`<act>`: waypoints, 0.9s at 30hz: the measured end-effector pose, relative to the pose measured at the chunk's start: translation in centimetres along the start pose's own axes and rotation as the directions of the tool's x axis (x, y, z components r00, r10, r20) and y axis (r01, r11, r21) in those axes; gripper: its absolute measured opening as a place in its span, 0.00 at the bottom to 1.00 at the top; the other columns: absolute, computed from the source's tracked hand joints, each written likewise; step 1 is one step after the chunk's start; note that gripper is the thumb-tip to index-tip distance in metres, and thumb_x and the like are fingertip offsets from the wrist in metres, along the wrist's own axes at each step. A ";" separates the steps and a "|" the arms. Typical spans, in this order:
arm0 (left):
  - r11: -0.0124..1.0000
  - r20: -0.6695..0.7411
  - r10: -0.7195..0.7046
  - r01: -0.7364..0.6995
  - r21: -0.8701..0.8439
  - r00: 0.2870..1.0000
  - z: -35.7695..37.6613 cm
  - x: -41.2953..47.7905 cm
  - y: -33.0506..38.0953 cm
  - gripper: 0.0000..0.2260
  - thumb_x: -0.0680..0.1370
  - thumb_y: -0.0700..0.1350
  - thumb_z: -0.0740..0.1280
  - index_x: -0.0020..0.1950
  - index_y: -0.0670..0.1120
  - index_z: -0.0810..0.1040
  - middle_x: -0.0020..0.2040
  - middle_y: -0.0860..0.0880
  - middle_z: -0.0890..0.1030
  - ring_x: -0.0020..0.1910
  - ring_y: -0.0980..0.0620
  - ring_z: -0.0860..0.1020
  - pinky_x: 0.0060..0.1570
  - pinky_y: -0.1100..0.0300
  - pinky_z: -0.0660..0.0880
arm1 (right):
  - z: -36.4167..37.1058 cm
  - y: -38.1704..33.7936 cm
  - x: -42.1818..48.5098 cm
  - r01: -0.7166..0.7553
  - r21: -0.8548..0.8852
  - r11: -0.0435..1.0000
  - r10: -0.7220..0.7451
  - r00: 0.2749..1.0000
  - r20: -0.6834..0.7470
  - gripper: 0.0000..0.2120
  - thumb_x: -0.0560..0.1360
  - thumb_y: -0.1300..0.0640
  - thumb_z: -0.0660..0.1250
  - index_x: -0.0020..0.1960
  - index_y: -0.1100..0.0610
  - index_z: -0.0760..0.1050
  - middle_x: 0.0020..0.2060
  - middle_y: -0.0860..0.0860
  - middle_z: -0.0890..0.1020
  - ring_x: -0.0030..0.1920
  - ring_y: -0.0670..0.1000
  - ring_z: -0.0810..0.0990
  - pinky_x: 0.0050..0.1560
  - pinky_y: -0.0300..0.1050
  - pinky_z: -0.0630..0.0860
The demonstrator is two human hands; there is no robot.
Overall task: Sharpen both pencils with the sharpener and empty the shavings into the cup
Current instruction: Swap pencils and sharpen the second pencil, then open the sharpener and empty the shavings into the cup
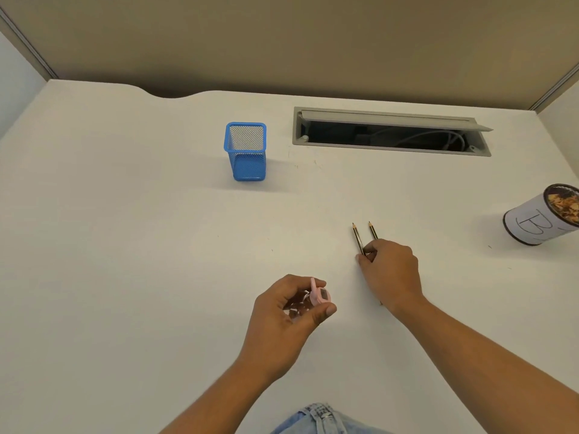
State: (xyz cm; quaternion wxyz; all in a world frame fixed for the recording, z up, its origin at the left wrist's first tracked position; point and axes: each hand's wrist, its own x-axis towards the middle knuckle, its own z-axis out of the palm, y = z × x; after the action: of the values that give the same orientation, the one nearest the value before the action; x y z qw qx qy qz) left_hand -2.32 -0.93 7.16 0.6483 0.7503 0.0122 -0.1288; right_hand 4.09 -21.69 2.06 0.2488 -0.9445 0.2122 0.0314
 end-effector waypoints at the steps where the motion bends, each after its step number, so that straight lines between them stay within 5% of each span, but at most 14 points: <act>1: 1.000 -0.004 0.003 -0.003 -0.002 1.000 -0.1 0.0 0.0 0.10 0.69 0.44 0.77 0.48 0.55 0.83 0.44 0.56 0.85 0.42 0.58 0.80 0.41 0.72 0.74 | -0.1 -0.1 0.1 -0.001 -0.001 1.000 0.001 1.000 0.006 0.09 0.75 0.54 0.70 0.52 0.56 0.82 0.44 0.52 0.87 0.48 0.57 0.83 0.51 0.50 0.79; 11: 1.000 -0.003 0.012 -0.012 0.009 1.000 0.3 0.5 0.0 0.11 0.66 0.52 0.76 0.47 0.55 0.83 0.44 0.56 0.85 0.43 0.56 0.81 0.43 0.71 0.75 | -0.2 0.6 1.3 -0.054 0.041 0.998 0.052 0.997 0.058 0.09 0.72 0.52 0.73 0.49 0.55 0.81 0.42 0.51 0.85 0.47 0.55 0.82 0.51 0.48 0.79; 21: 1.000 -0.012 0.000 0.000 0.024 1.000 0.1 0.1 0.4 0.11 0.69 0.44 0.78 0.48 0.56 0.83 0.44 0.56 0.85 0.43 0.55 0.82 0.43 0.71 0.76 | -1.0 0.4 1.0 -0.045 0.042 0.998 0.043 0.998 0.047 0.10 0.71 0.48 0.73 0.48 0.53 0.79 0.39 0.47 0.84 0.43 0.53 0.82 0.45 0.46 0.79; 27: 0.999 -0.011 -0.030 0.030 -0.009 0.999 -0.1 -0.3 1.1 0.12 0.68 0.42 0.78 0.47 0.55 0.83 0.43 0.58 0.86 0.43 0.56 0.83 0.43 0.70 0.77 | -3.6 -1.4 -1.6 -0.003 0.330 0.944 -0.043 0.990 0.132 0.03 0.72 0.51 0.73 0.42 0.50 0.82 0.35 0.46 0.84 0.36 0.45 0.82 0.37 0.37 0.73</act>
State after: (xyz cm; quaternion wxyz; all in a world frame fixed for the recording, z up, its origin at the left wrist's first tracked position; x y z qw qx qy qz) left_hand -2.39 -0.94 8.35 0.6496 0.7478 0.0278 -0.1344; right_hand 3.02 -21.68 6.12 0.4172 -0.8875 0.1870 0.0577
